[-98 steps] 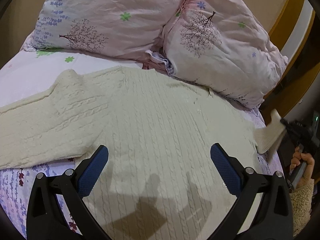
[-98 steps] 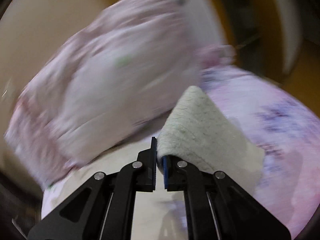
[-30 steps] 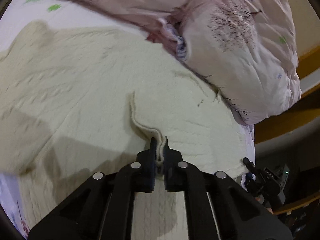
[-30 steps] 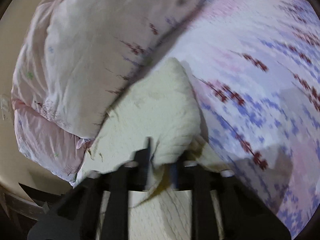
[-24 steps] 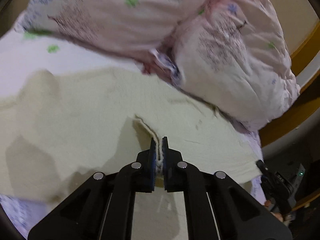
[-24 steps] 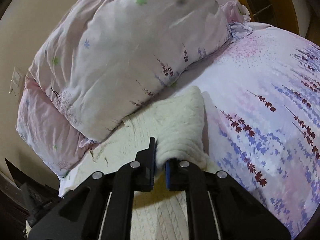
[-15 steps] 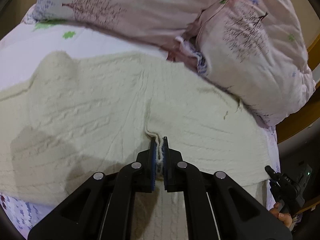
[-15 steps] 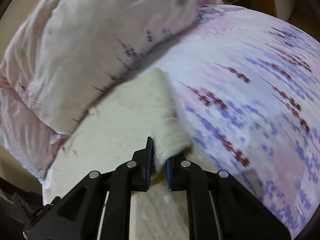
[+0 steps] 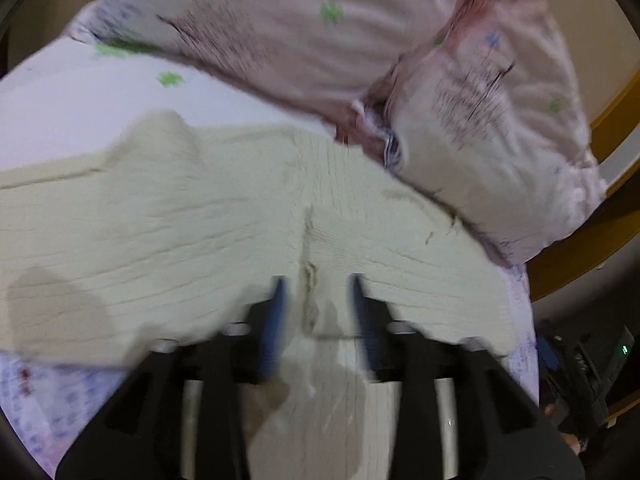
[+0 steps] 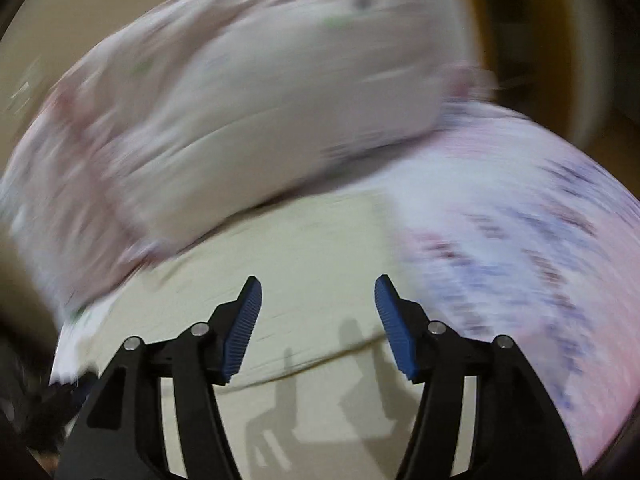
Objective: Fold small clothes
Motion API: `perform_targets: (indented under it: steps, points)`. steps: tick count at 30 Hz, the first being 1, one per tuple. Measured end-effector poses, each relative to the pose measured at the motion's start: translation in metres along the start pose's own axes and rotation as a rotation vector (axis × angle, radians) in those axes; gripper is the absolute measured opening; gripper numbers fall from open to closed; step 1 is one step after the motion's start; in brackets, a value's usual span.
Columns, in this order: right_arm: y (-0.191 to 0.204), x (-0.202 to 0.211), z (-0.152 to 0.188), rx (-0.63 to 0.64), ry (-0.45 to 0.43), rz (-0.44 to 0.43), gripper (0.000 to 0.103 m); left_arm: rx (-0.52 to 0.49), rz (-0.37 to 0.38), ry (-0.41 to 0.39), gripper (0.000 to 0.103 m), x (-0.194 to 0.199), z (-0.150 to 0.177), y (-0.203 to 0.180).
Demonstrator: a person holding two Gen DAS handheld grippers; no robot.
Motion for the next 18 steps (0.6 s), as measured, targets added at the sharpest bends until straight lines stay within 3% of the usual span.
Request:
perform_targets:
  steps: [1, 5, 9, 14, 18]
  points:
    - [0.013, -0.004, 0.001, 0.054, 0.024, -0.028, 0.059, 0.007, 0.0, -0.039, 0.064, 0.018, 0.003, 0.007]
    - [0.087, -0.031, 0.021, 0.315, 0.132, -0.102, 0.059, 0.057, -0.023, -0.11, 0.065, 0.067, 0.015, 0.042]
    - [0.135, -0.053, 0.037, 0.46, 0.174, -0.106, 0.059, 0.179, -0.08, -0.143, 0.065, 0.107, 0.031, 0.094]
    - [0.158, -0.08, 0.058, 0.56, 0.255, -0.032, 0.06, 0.334, -0.119, -0.186, 0.065, 0.132, 0.043, 0.146]
    - [0.155, -0.074, 0.059, 0.552, 0.234, -0.041, 0.064, 0.435, -0.123, -0.225, 0.065, 0.137, 0.042, 0.167]
Point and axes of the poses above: each gripper's, at about its wrist camera, not at the fingertips, and x roughly against the way its jaws point, y to its left, z to its underside, the point moved 1 cm from there along -x, roughly the way its jaws point, and after that the axes turned 3 degrees about x, right-handed, at the moved point
